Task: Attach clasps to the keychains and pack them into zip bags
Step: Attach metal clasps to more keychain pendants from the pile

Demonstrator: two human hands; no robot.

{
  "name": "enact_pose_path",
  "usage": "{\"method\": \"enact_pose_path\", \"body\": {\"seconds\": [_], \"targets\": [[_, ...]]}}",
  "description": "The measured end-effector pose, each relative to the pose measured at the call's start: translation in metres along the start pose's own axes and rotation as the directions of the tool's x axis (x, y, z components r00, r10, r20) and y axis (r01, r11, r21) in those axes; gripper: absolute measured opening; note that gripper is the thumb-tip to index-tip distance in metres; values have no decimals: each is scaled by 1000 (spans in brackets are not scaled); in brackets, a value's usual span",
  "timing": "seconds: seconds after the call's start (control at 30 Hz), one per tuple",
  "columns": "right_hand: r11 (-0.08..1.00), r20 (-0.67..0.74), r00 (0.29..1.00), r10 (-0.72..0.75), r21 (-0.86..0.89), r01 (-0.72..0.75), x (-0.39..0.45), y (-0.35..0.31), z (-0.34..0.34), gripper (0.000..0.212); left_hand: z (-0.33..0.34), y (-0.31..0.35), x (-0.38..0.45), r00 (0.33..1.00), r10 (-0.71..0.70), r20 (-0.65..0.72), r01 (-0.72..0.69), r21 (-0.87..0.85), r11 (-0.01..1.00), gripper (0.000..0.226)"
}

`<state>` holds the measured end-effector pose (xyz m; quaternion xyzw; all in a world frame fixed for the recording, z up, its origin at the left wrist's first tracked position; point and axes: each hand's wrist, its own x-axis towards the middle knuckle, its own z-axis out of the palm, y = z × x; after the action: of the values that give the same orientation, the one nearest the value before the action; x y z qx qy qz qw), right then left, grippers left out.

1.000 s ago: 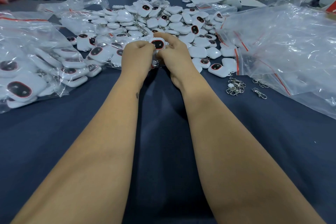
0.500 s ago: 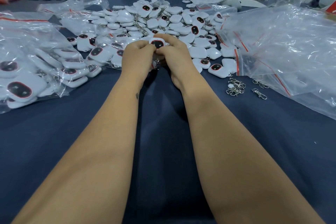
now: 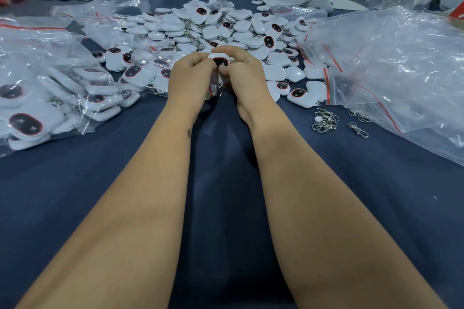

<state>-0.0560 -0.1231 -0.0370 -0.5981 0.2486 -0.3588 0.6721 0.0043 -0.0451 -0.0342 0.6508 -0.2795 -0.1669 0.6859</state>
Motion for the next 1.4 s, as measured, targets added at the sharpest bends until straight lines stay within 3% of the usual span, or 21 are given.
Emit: {"method": "enact_pose_path", "body": {"seconds": [0.17,0.33,0.6,1.03,1.1,1.23,1.4], "targets": [[999,16,1000,-6,43,5,-1,-3,0,29,1,-1,1,1000,2,-6,-1,15,1000,19],[996,-17,999,-36,-78,34,-2,-1,0,36,1,-2,4,1000,3,-7,-2,14,1000,21],[996,-5,999,-41,-76,41,-2,-2,0,34,1,-1,3,1000,-1,19,2,-14,1000,17],[995,18,1000,-7,-100,9,-6,-4,1,28,4,-5,7,999,40,-20,-36,195,980,13],[997,4,1000,-21,-77,21,-6,-5,2,24,4,-3,5,998,43,-38,-36,181,983,16],[999,-52,998,-18,50,21,-7,-9,1,9,1,1,3,995,37,-88,-38,-6,999,14],[976,-114,993,-21,215,46,-7,-11,-2,11,0,0,7,986,87,-145,-78,65,995,22]]}}
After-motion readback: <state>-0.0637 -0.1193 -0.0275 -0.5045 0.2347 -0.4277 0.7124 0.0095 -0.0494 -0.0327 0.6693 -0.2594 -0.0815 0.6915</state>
